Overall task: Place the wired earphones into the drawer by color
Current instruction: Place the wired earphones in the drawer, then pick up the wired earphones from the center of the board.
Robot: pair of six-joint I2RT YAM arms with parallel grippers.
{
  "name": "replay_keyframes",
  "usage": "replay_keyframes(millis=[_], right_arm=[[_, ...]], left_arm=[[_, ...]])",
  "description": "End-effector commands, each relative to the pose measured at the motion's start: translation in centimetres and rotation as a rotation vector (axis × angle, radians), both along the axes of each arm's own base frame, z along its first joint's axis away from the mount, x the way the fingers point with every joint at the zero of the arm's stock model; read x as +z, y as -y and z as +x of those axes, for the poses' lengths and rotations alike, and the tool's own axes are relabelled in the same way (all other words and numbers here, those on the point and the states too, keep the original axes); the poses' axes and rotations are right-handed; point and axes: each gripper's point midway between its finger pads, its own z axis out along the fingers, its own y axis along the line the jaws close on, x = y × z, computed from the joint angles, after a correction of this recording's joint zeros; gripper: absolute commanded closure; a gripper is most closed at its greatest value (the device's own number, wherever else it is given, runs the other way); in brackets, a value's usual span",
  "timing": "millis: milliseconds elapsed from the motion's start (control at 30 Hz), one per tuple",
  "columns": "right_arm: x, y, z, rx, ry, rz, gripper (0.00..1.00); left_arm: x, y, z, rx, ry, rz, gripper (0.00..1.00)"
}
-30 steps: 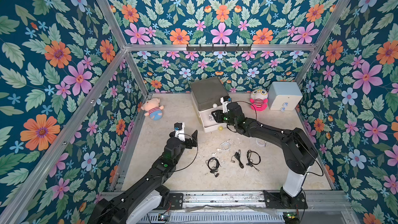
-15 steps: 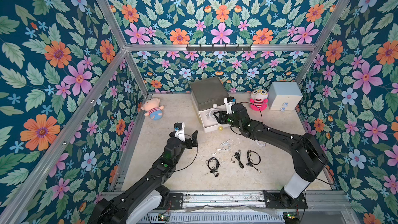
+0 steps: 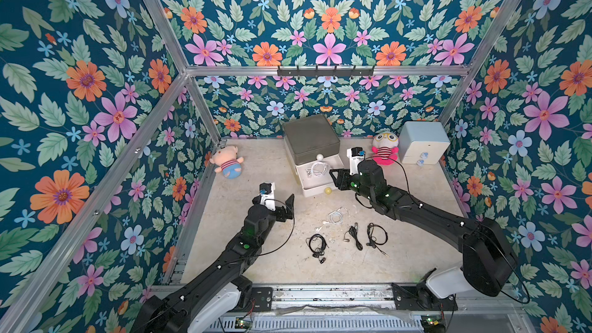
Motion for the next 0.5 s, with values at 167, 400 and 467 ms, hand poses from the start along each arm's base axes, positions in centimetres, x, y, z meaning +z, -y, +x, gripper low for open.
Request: replay_keyframes(millis=[167,400,467], right_arm=[[-1.3,0.8,-1.2,0.019,-0.023,-0.041,0.50],[-5.9,2.1,-4.7,0.052,-0.128,-0.142,0.49],[-7.1,2.7,-5.6,0.042,-0.163,-0.162,0.49]], left_arm=[[0.4,0.8,0.0,-0.040,0.013,-0.014,0.01],[0.5,0.6,-0.1,-0.031,0.017,-0.018,0.01],[0.6,0.4,-0.1,-0.024,0.020,-0.019,0.01]])
